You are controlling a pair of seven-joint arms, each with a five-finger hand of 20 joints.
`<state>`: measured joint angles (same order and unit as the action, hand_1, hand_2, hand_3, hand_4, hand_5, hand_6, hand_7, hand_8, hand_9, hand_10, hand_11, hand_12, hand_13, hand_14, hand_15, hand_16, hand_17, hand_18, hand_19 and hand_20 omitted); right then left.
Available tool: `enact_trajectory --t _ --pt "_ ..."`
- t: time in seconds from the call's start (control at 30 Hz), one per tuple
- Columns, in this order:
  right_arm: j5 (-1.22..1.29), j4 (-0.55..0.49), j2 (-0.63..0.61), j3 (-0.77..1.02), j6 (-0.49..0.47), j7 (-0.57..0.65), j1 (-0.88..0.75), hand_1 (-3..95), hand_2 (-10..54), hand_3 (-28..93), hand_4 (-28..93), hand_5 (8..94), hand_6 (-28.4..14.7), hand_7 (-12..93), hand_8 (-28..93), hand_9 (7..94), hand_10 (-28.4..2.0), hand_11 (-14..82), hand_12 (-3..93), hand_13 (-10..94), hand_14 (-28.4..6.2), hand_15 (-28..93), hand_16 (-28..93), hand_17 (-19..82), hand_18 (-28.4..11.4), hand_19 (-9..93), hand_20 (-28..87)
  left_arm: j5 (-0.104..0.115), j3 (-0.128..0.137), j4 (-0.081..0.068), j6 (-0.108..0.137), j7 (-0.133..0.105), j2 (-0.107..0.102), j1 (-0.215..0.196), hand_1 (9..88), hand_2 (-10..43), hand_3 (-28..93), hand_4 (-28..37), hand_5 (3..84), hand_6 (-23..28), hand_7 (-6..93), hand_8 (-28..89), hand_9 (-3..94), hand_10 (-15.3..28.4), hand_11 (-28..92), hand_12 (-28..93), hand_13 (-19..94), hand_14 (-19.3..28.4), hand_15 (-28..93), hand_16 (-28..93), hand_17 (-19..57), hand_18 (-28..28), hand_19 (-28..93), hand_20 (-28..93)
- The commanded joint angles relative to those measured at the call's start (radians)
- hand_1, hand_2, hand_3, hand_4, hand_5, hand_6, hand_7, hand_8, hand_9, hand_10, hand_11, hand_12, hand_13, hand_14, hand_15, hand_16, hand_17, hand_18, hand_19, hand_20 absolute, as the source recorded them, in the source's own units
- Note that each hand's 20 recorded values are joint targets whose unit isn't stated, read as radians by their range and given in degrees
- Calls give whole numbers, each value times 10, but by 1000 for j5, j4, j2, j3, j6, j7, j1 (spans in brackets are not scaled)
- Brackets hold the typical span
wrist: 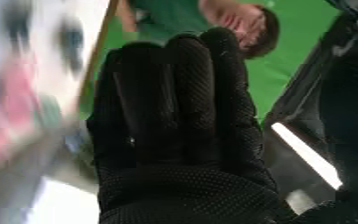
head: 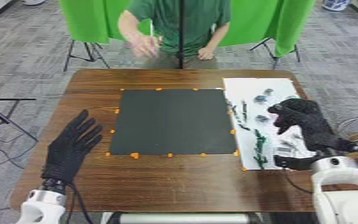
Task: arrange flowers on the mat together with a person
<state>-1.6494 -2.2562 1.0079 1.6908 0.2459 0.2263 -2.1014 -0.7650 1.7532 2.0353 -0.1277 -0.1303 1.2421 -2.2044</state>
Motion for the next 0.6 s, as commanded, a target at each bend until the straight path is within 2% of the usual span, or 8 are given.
enact_trajectory --t 0.03,0.1,0.17,0.2,0.33,0.6 --pt "95 -18 -27 114 -95 -105 -39 245 -93 734 -282 619 -10 450 -170 666 -132 502 293 670 -114 680 182 248 -199 699 290 -2 -13 -1 -5 2 18 -21 254 -28 696 -283 284 19 164 -92 235 109 160 151 227 135 192 17 -92 210 422 65" --pt "239 -3 -2 129 -138 -160 -43 219 -82 740 -283 593 -24 386 -157 639 -146 424 266 633 -121 599 161 221 -206 656 274 -2 -12 -2 -6 8 21 -23 254 -27 695 -283 284 19 164 -92 235 109 159 151 227 135 192 17 -92 210 421 65" --pt "400 16 22 141 -211 -205 -40 178 -49 747 -282 554 -34 326 -148 603 -153 324 233 580 -131 490 141 187 -212 589 256 -1 -9 0 2 6 18 -26 254 -26 696 -283 284 19 164 -91 235 108 160 152 227 135 191 18 -92 210 421 66" --pt "450 23 24 134 -218 -210 -34 171 -47 753 -283 532 -35 308 -145 579 -156 285 221 553 -133 447 137 175 -214 565 250 -2 -6 0 5 3 17 -23 255 -26 697 -282 285 19 163 -92 235 109 160 153 227 135 191 18 -92 210 421 67" --pt "462 38 27 115 -239 -193 -16 157 -41 770 -281 462 -40 243 -137 489 -156 183 196 458 -133 326 143 140 -218 503 234 -2 -7 -6 1 6 14 -6 256 -22 697 -282 286 20 162 -92 236 109 160 152 228 135 193 19 -92 210 419 67" --pt "467 48 38 79 -233 -172 6 158 -28 778 -273 439 -44 223 -122 455 -155 168 203 425 -133 300 173 120 -220 488 240 4 -9 -5 10 1 12 -10 257 -20 697 -279 288 20 164 -92 238 110 158 152 228 135 194 18 -92 210 420 70"
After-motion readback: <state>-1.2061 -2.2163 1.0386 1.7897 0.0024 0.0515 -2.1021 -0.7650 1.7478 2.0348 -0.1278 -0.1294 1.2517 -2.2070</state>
